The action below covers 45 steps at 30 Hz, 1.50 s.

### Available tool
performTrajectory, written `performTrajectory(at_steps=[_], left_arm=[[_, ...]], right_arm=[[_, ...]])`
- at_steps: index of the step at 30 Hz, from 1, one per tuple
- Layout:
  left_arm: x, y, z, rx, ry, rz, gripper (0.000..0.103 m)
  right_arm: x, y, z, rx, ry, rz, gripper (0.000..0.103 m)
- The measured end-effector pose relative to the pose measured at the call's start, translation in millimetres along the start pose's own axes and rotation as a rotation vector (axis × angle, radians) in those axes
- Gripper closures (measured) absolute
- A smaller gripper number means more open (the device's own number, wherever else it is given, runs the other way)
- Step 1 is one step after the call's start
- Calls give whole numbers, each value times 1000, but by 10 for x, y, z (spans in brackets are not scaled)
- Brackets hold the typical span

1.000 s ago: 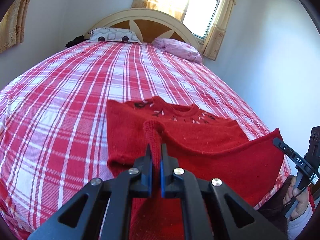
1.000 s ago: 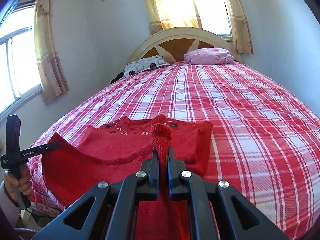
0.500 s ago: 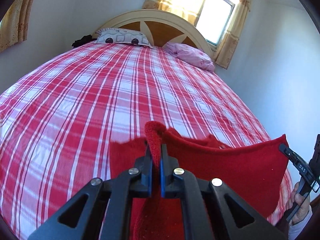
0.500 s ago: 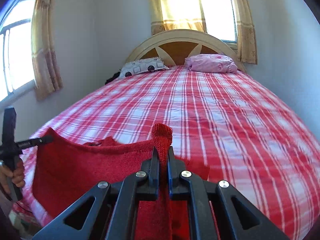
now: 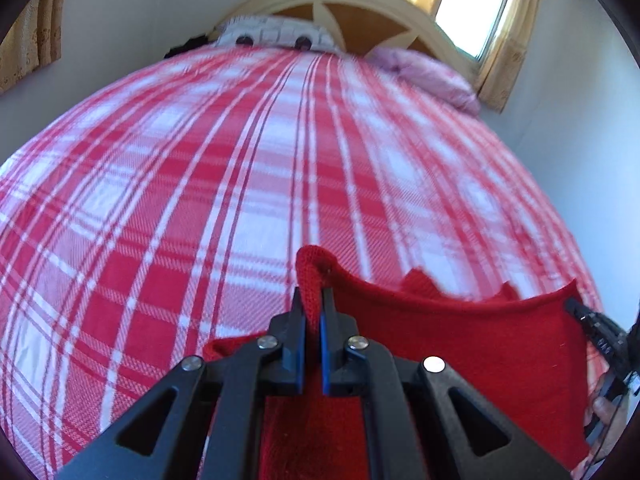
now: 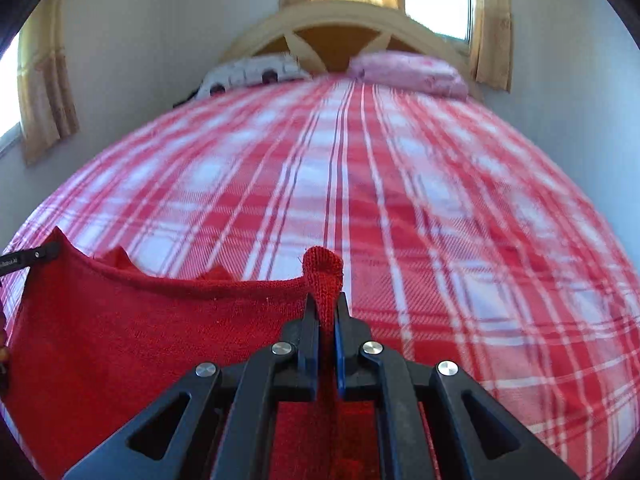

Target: Fold small clothes

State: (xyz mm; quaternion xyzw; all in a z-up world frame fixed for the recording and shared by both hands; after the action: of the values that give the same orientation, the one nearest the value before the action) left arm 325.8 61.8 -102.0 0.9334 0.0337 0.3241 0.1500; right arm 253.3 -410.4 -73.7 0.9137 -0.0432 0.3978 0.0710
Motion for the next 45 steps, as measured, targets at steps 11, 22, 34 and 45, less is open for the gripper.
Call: performTrajectory(at_steps=[11, 22, 34, 45], left_arm=[[-22, -86, -613, 130, 51, 65, 25], [-1021, 271, -1070, 99, 34, 190, 25], [-1443, 391, -1007, 224, 31, 232, 21], [-1657, 372, -1213, 248, 39, 270, 19]], right_arm=[[-121, 230, -540, 40, 33, 148, 84], [-1129, -460, -1403, 21, 46, 91, 75], [-1587, -700, -1303, -117, -1, 11, 74], [-1758, -484, -1433, -39, -19, 178, 57]])
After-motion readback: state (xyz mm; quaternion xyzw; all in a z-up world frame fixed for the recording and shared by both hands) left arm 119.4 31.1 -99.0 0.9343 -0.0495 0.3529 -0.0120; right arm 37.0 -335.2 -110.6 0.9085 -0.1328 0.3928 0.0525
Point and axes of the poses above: each gripper's, at about its wrist camera, not at the fingertips, and z roughly the way its jaws point, y to its right, x to its top, the point moved 2 cm from there along z, roughly the way its jaws point, and after that the axes turned 7 degrees about -z, right-handed, at the moved point
